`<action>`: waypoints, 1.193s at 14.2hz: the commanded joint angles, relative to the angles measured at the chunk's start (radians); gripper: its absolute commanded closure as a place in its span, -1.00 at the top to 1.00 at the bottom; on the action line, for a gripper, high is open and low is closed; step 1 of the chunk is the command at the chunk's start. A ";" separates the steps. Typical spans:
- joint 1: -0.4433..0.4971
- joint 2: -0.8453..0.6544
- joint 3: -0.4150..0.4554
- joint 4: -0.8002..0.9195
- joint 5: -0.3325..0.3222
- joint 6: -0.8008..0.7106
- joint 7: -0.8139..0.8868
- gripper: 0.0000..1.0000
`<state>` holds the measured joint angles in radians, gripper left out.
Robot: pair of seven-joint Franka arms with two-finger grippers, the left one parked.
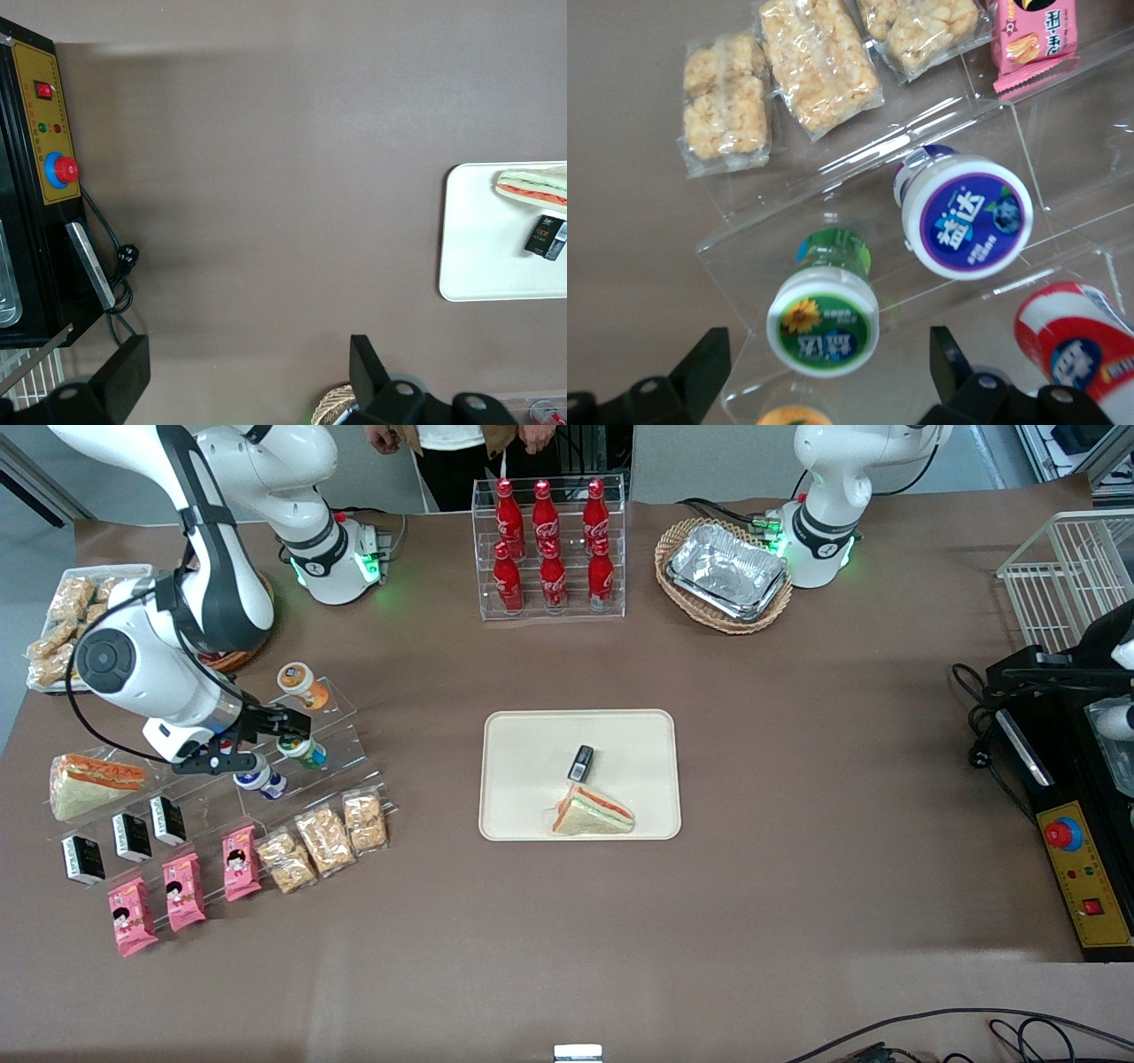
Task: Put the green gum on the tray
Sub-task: 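Close the right gripper on the green gum tub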
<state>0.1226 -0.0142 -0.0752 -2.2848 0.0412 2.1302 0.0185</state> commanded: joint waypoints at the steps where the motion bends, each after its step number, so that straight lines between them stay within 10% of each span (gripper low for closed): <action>1: 0.005 0.014 -0.003 -0.045 -0.004 0.091 0.005 1.00; 5: 0.008 0.019 -0.003 -0.058 0.009 0.106 0.005 0.90; 9: 0.025 0.022 -0.003 -0.058 0.019 0.109 -0.006 -0.20; 12: 0.025 0.017 -0.003 -0.056 0.019 0.100 -0.011 -0.63; 17: 0.026 -0.015 -0.003 0.063 0.020 -0.091 -0.014 -0.64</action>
<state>0.1442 0.0054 -0.0751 -2.3189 0.0448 2.1928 0.0184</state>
